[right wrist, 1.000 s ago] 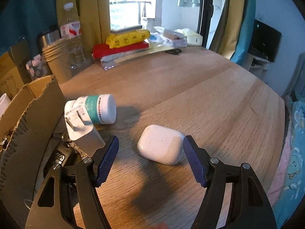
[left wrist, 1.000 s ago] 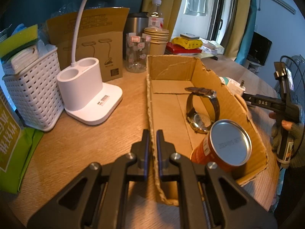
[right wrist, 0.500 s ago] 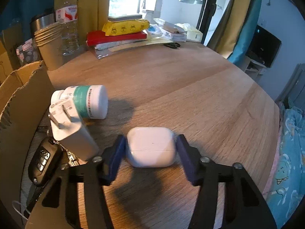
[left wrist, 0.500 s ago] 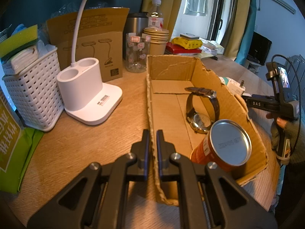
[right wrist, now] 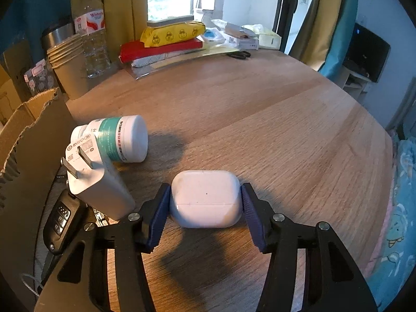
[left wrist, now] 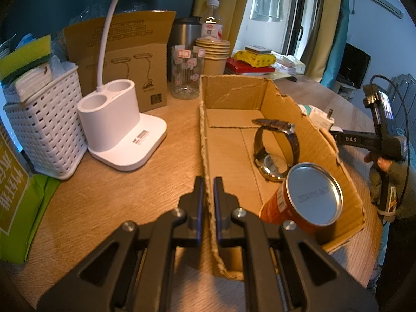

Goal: Organize rigid objects
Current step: 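Lift the earbud case with the right gripper and carry it over the box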

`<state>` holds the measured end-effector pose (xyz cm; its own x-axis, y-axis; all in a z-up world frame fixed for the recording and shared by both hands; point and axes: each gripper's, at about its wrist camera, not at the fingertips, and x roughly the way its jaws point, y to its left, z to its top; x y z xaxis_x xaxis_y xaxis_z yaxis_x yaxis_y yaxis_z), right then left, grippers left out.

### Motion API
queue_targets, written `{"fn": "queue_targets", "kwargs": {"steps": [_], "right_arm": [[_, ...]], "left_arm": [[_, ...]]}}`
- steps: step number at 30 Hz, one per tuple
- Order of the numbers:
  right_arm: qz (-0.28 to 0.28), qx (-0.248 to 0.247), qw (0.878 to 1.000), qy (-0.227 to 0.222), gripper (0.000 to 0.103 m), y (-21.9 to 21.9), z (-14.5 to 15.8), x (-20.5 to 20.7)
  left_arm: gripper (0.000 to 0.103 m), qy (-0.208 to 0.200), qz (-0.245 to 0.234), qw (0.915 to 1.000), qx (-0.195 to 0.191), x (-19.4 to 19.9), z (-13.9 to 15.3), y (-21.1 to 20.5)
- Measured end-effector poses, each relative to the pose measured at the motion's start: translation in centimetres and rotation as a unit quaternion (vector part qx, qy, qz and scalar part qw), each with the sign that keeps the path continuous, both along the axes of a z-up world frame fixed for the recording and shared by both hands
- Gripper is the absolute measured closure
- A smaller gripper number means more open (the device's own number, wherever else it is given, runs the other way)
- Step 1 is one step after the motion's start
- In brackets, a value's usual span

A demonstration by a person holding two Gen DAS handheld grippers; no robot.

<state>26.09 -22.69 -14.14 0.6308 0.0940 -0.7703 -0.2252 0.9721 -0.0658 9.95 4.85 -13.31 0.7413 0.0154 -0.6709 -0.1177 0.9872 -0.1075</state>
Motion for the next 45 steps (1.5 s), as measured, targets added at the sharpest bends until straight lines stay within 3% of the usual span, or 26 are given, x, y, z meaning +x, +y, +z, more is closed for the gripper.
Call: {"fn": "queue_targets", "kwargs": {"steps": [11,21,33,45], "right_arm": [[0.012,0.007,0.999,-0.030,0.046,0.3,1.1,-2.0],[0.030,0.032,0.997,-0.071,0.046,0.7,4.5,-5.6],[0.094,0.066,0.985,-0.129,0.046,4.2,10.1,-10.0],[0.148,0.089,0.974,-0.149,0.046,7.9,11.8,-12.2]], "left_arm": [[0.096,0.000,0.001,1.0000,-0.001,-0.1,0.2,0.0],[0.096,0.000,0.005,1.0000,-0.001,-0.2,0.2,0.1],[0.094,-0.004,0.014,0.9999,0.000,-0.5,0.2,0.3],[0.094,-0.008,0.021,0.9998,-0.002,-0.8,0.3,0.4]]}}
